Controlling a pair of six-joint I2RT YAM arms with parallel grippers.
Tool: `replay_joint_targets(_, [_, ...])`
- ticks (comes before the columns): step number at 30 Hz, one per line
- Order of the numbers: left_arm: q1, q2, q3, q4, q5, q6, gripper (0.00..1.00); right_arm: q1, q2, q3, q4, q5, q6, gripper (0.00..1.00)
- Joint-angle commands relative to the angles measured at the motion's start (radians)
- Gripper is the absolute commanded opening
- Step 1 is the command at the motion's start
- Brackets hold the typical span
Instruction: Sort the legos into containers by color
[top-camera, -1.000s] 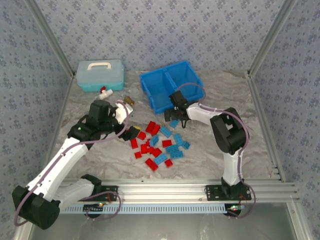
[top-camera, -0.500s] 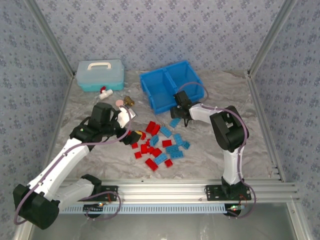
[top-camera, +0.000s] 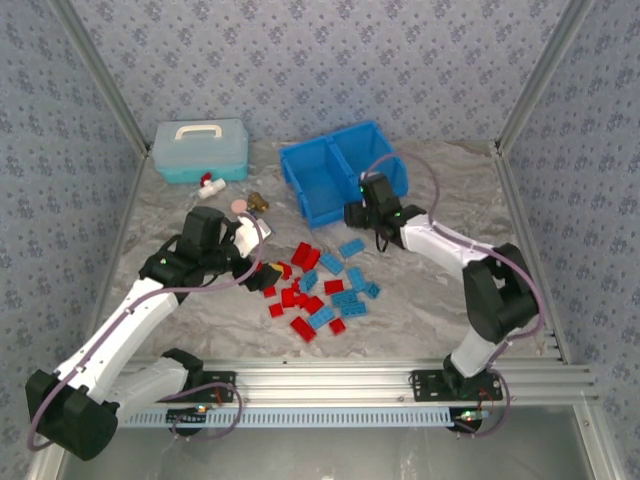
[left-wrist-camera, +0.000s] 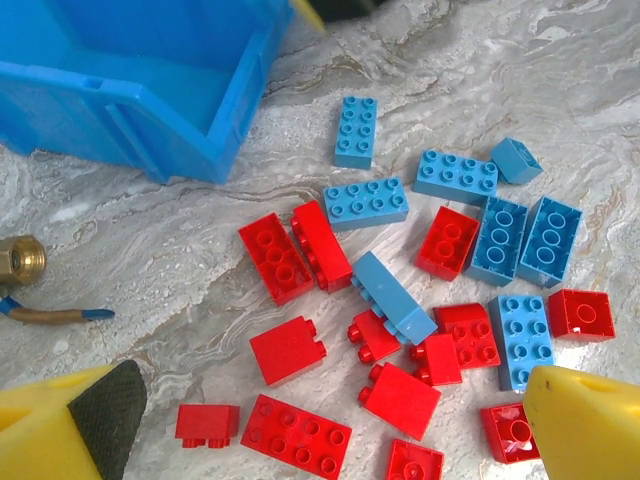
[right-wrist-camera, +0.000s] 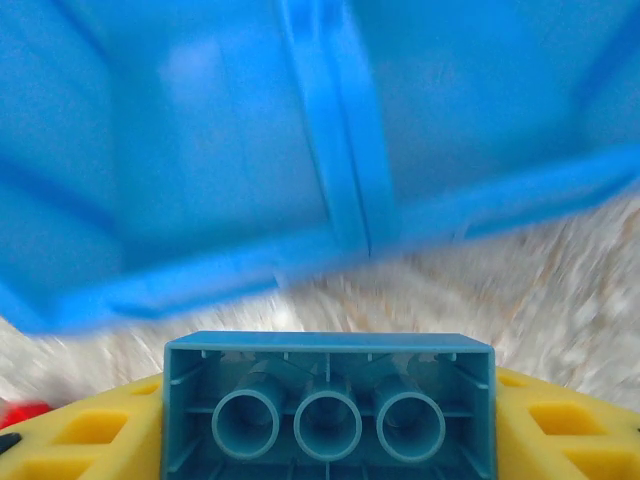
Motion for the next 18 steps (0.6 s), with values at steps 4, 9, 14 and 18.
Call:
replay_joint_targets(4, [-0.003, -0.036, -0.012, 0.039, -0.013, 0.042, 0.99, -0.134, 0.206, 0.345, -0.018, 0.005, 0.103, 0.46])
replay_joint_targets(9, [-0.003, -0.078, -0.025, 0.04, -0.013, 0.048, 0.99, -0.189, 0.475, 0.666, -0.143, -0.07, 0.172, 0.45])
replay_joint_targets(14, [-0.003, -0.121, -0.043, 0.061, -0.02, 0.047, 0.99, -0.19, 0.608, 0.833, -0.219, -0.086, 0.25, 0.48])
replay_joint_targets(18, [-0.002, -0.122, -0.046, 0.066, -0.019, 0.044, 0.99, -0.198, 0.628, 0.859, -0.242, -0.086, 0.304, 0.58])
